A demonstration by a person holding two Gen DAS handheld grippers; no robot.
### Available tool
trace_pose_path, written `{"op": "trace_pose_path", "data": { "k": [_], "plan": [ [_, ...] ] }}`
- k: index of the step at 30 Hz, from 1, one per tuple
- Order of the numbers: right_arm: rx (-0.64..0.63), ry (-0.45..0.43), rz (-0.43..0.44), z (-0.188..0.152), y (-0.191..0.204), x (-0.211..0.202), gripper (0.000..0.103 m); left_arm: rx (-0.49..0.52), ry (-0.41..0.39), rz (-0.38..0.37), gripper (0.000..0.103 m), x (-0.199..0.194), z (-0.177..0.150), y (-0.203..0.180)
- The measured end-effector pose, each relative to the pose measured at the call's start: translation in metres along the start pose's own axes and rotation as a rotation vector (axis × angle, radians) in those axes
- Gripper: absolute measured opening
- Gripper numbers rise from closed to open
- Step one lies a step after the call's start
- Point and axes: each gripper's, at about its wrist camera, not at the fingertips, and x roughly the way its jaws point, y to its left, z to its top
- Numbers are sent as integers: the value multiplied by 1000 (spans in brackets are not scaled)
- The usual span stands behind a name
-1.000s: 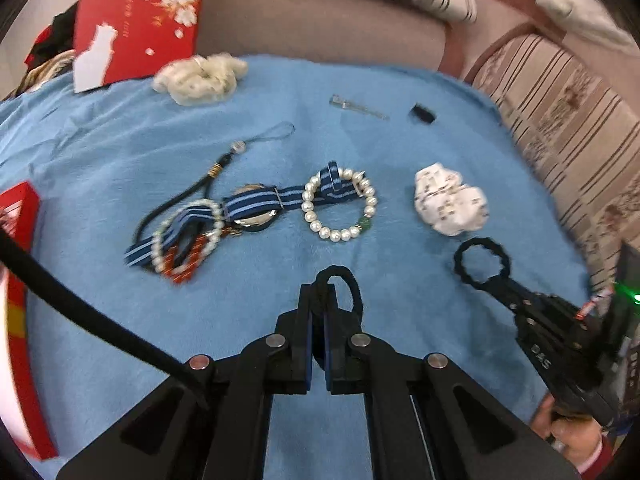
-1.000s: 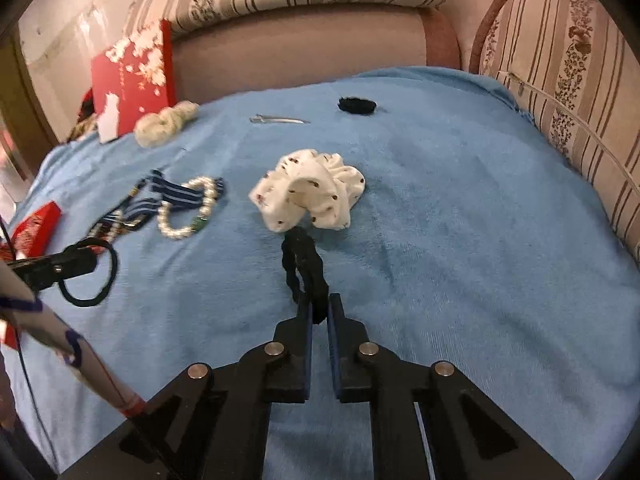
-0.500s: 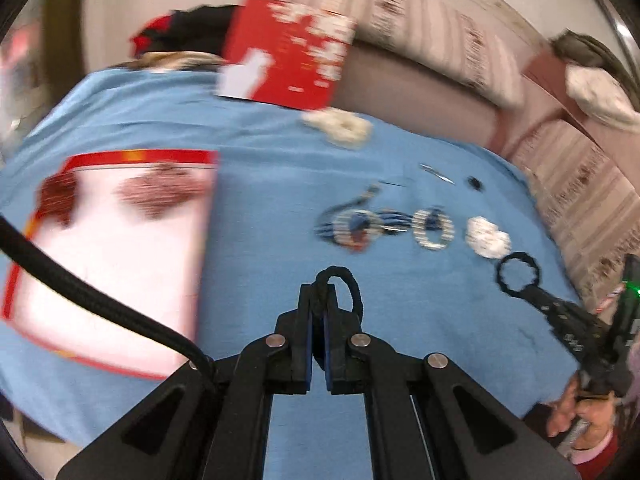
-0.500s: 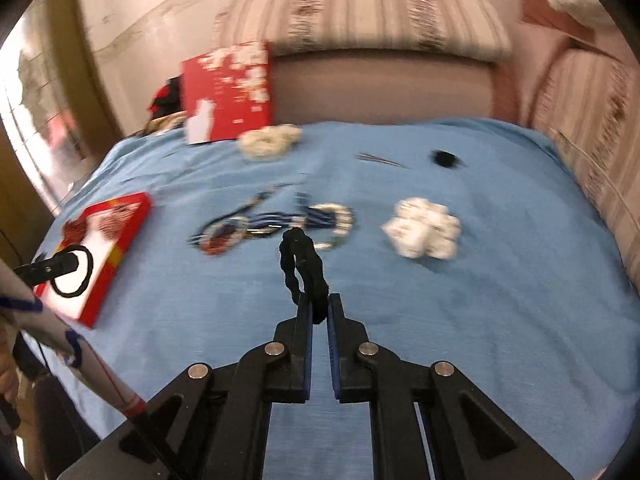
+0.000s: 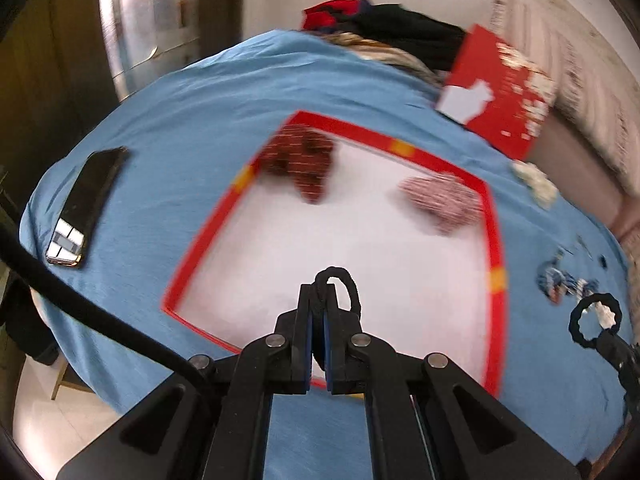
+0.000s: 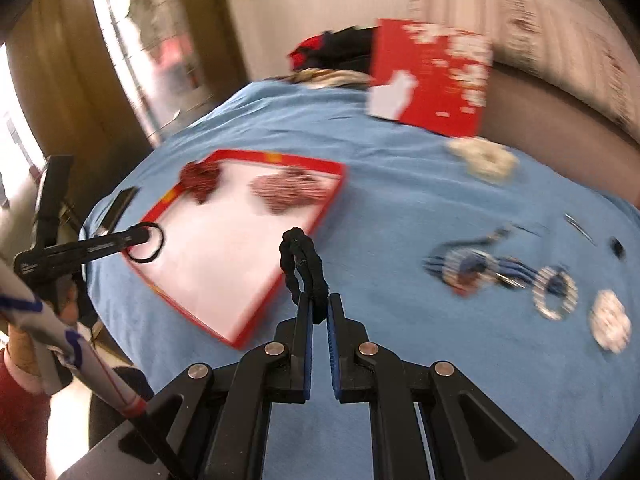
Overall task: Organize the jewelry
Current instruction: 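Carry both black hair ties into the red tray and open both tools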
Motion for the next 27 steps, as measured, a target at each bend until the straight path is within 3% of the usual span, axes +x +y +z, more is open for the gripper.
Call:
{"op": "trace_pose_path", "data": {
  "k": [10,18,20,21,22,24,27],
  "plan": [
    [-7,151,102,30,52,95,8,-38,34,22,4,32,17,32],
    [9,208,138,21,56,113,9,-72,41,9,5,40,20,37],
    [9,209,138,20,56,112,10,-88,44,-3,19,39,20,38],
    [9,211,142,20,56,111,14,-103,41,-13,24,36,20,39],
    [8,210,141,21,56,111,27,-115,32,-20,31,33,20,39],
    [7,196,132,21,57,107,50,-133,10,-31,36,23,20,39],
    [-10,177,117,23,62,103,53,-141,-13,-42,39,9,21,37]
  ]
}}
